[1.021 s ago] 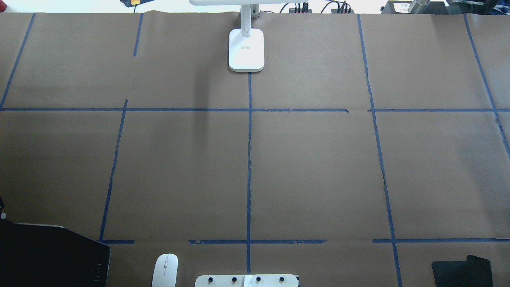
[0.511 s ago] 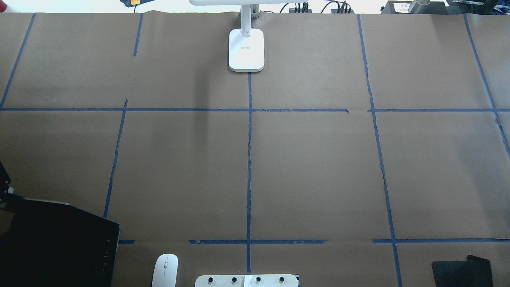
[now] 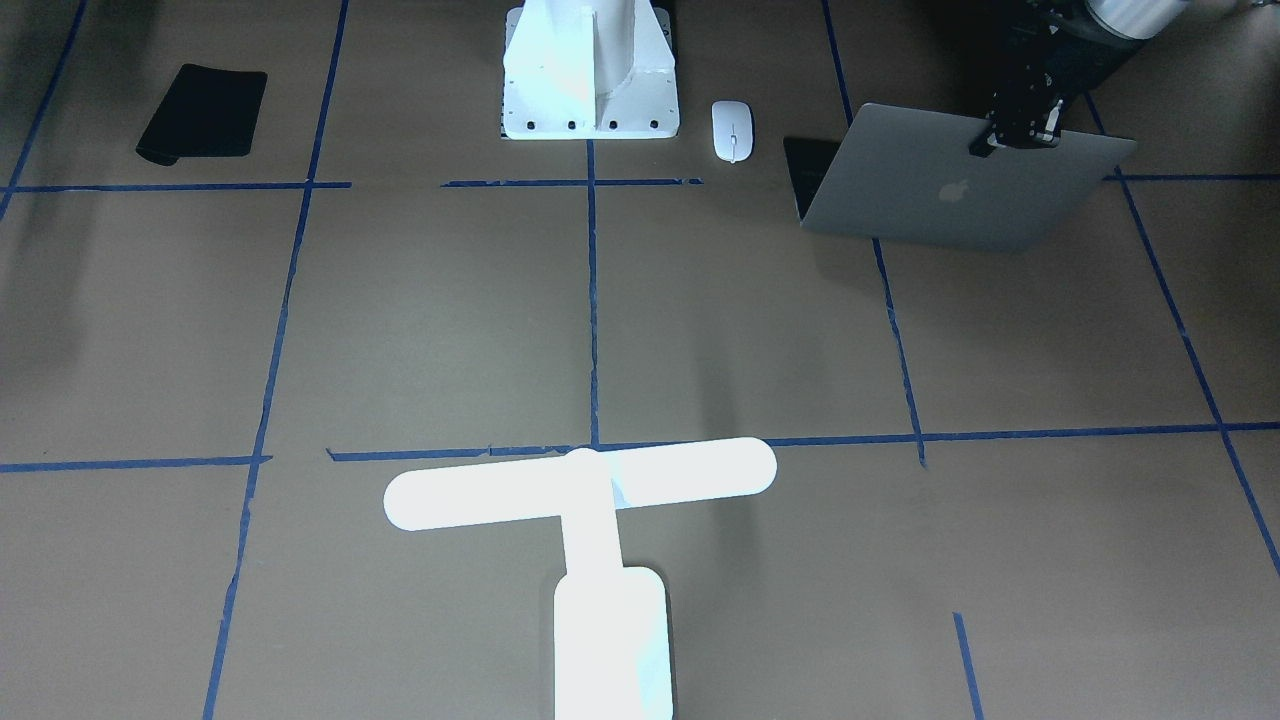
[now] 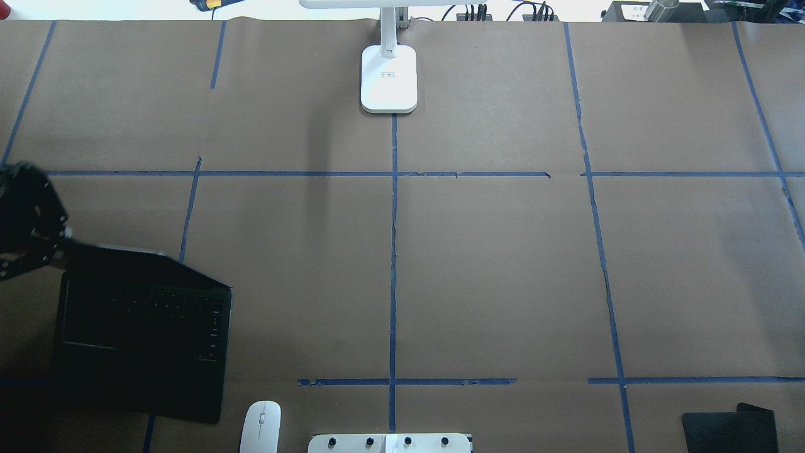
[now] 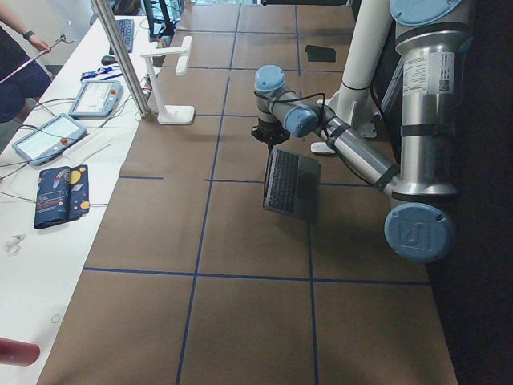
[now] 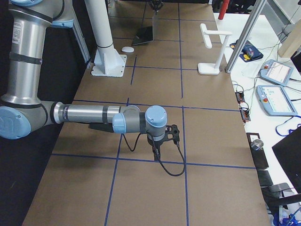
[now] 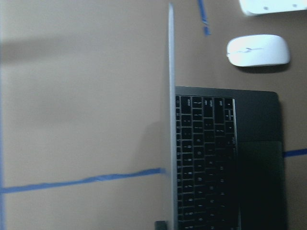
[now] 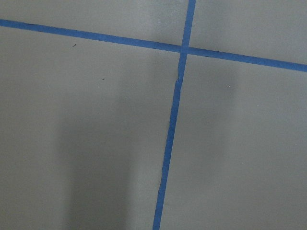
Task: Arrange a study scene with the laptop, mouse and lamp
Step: 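Move the open laptop with the left gripper in front of the white lamp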
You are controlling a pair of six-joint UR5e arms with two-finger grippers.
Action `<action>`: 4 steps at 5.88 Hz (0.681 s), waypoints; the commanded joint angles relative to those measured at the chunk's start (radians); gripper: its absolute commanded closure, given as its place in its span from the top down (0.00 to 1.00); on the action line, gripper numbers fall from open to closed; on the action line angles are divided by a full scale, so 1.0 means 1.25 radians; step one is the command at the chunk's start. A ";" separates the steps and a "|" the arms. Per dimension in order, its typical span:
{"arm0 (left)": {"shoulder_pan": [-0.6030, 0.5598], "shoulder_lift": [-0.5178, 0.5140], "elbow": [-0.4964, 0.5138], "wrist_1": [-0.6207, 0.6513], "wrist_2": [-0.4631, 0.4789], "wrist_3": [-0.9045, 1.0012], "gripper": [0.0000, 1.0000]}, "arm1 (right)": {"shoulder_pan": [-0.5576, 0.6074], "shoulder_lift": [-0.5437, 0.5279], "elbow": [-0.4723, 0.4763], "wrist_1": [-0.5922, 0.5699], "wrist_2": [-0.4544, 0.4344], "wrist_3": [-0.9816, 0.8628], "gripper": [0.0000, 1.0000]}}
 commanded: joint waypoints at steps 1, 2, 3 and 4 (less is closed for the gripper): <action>-0.010 -0.176 0.073 0.101 0.036 0.013 0.00 | 0.000 0.000 0.000 0.000 0.001 0.000 1.00; -0.010 -0.251 0.142 0.103 0.037 0.008 0.00 | 0.000 0.000 0.001 0.000 0.001 0.000 1.00; -0.010 -0.334 0.215 0.103 0.080 0.006 0.00 | -0.001 0.000 0.001 0.000 0.001 0.000 1.00; -0.010 -0.414 0.295 0.103 0.097 0.004 0.00 | 0.000 0.000 0.001 0.000 0.001 0.016 1.00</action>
